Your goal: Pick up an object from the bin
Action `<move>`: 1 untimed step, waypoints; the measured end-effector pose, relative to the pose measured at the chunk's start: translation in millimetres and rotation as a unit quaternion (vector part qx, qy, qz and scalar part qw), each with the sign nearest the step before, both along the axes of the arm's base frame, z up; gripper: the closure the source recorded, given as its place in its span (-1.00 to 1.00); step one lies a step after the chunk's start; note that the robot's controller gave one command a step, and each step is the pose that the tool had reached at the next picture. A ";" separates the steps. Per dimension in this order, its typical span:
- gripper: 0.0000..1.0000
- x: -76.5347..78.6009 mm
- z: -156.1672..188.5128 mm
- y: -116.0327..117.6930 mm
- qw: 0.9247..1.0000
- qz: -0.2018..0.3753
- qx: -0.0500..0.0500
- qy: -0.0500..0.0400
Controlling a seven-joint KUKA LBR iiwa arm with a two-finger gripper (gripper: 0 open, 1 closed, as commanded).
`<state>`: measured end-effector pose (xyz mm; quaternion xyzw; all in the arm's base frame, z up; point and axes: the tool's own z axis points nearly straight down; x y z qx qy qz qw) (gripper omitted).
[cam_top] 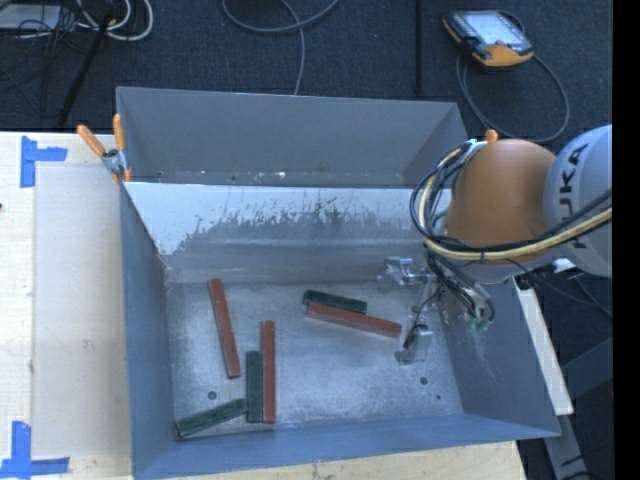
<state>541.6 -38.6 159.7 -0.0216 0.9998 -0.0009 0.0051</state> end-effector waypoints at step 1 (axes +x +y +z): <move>-1.00 4.3 -61.1 -17.0 1.000 0.001 0.002 0.004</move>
Offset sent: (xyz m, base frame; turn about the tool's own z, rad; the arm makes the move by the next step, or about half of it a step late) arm 0.0037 -0.0081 -0.0897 0.1734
